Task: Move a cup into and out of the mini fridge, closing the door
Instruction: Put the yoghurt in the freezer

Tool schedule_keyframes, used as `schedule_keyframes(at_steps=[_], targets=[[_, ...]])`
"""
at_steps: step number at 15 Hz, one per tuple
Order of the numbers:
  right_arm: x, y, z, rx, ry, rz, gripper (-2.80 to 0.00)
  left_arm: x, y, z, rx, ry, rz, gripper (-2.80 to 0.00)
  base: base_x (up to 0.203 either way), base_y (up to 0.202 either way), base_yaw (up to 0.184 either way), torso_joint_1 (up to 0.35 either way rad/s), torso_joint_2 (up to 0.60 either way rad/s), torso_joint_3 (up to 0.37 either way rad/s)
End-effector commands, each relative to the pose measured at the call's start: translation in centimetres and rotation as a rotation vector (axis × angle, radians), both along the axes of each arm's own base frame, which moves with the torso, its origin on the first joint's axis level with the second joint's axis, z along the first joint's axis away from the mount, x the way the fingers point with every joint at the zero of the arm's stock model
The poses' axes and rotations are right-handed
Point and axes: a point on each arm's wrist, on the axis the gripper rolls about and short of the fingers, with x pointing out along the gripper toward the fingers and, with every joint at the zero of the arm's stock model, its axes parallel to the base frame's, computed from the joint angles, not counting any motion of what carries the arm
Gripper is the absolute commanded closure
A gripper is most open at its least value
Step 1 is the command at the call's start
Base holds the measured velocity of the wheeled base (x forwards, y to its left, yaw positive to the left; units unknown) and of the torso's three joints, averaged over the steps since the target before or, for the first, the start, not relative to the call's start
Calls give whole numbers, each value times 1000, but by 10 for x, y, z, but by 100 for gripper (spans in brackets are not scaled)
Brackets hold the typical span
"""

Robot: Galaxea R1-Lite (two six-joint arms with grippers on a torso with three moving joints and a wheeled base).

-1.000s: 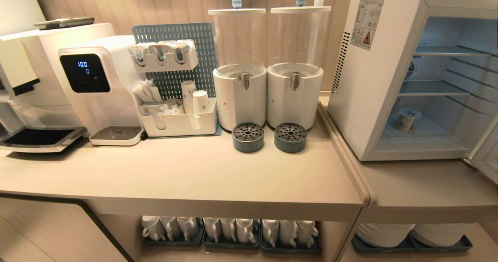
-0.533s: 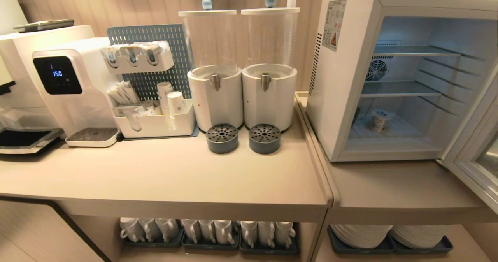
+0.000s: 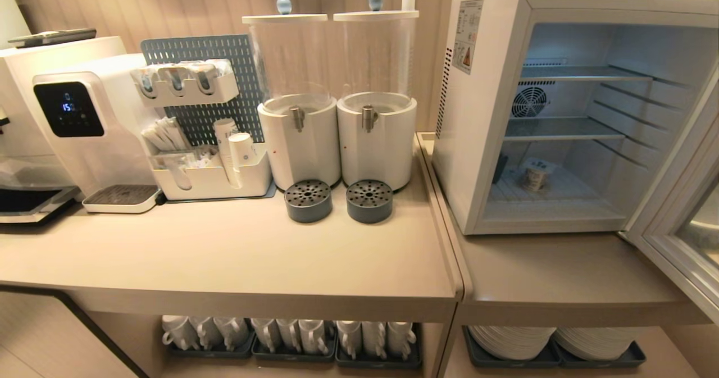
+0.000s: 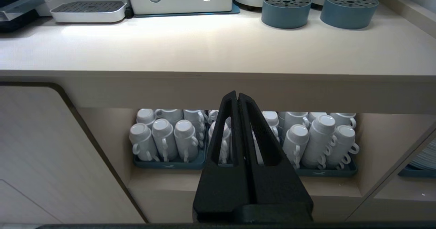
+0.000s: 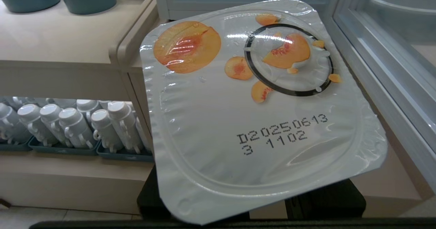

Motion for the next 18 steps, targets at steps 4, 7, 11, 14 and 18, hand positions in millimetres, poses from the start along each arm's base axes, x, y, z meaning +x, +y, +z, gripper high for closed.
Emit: schedule_keyframes(at_steps=[4,7,11,14,18], targets=[[0,0,0,3,6,0,0,0,0,0,0,3,0,0,0,0,0,0,0,0],[0,0,0,6,5,-1,0,0,0,0,0,3,0,0,0,0,0,0,0,0],[0,0,0,6,5,-1,0,0,0,0,1,3,0,0,0,0,0,0,0,0],[0,0,0,6,7,-2,0,0,0,0,1,3,0,0,125,0,0,2,-2,6],[0,0,0,6,8,-2,0,0,0,0,0,3,0,0,49,0,1,2,9,-1]])
